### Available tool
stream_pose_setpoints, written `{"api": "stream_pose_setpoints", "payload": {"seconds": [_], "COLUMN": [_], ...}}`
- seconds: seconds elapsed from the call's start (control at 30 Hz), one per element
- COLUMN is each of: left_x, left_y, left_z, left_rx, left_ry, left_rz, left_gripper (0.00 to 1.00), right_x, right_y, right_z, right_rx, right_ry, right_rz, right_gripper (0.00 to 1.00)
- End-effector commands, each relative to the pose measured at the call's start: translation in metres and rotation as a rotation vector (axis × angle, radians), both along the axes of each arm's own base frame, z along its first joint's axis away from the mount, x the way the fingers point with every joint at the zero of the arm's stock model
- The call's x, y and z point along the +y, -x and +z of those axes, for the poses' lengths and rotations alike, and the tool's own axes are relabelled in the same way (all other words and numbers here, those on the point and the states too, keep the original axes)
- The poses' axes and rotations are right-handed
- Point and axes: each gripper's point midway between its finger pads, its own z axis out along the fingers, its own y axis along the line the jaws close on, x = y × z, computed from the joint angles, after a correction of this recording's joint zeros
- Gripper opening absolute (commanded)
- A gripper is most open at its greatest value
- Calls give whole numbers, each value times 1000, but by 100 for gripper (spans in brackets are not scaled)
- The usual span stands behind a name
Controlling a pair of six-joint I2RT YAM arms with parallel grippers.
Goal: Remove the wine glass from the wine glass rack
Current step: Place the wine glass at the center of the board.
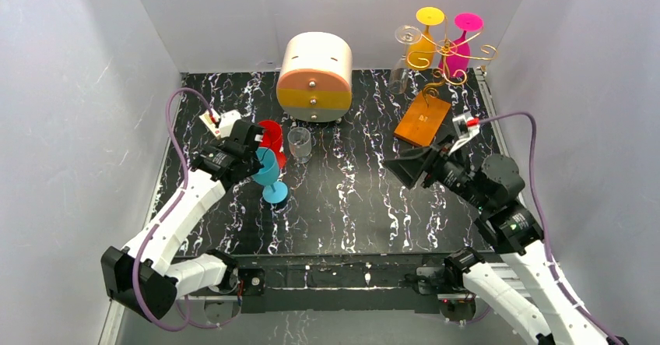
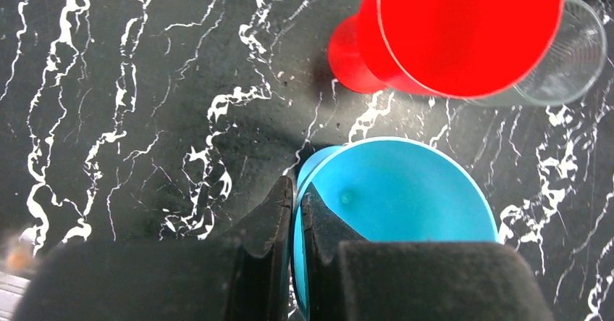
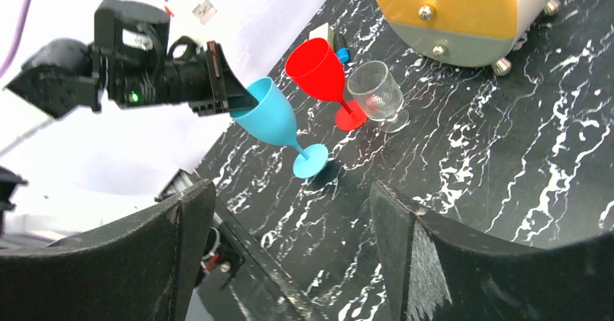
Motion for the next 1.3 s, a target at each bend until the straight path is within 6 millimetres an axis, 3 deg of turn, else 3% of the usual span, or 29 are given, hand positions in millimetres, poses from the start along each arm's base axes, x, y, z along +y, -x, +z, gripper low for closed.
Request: {"api": "stream_pose_setpoints", "payload": {"seconds": [0.0,0.13,0.3,0.47,0.73,1.27], "left_x": [21,30,42,39,42,49], "left_y": [-4,-6,-13,-25,-21,-12], "left_z": [4,0,3,2,-13,-26], "left_rx": [-66,-79,-141,-189,-164,-102], "left_ry": [-33,-61,-103,-84,-98,-149], "left_rz": [104,133,177,180,189,197], "left_gripper": [0,0,0,0,0,0], "right_x": [-4,7,18,21,16,11], "right_y": [-6,-5,0,3,3,-30], "right_z": [-1,2,25,38,48,43], "right_rx": [255,333,311,291,253,293], "right_ry": [-29,-39,-95,-76,-49,128], "right_rz": [-86,-37,44,74,60,-49], "right_gripper": [87,89,90,92,94,99]}}
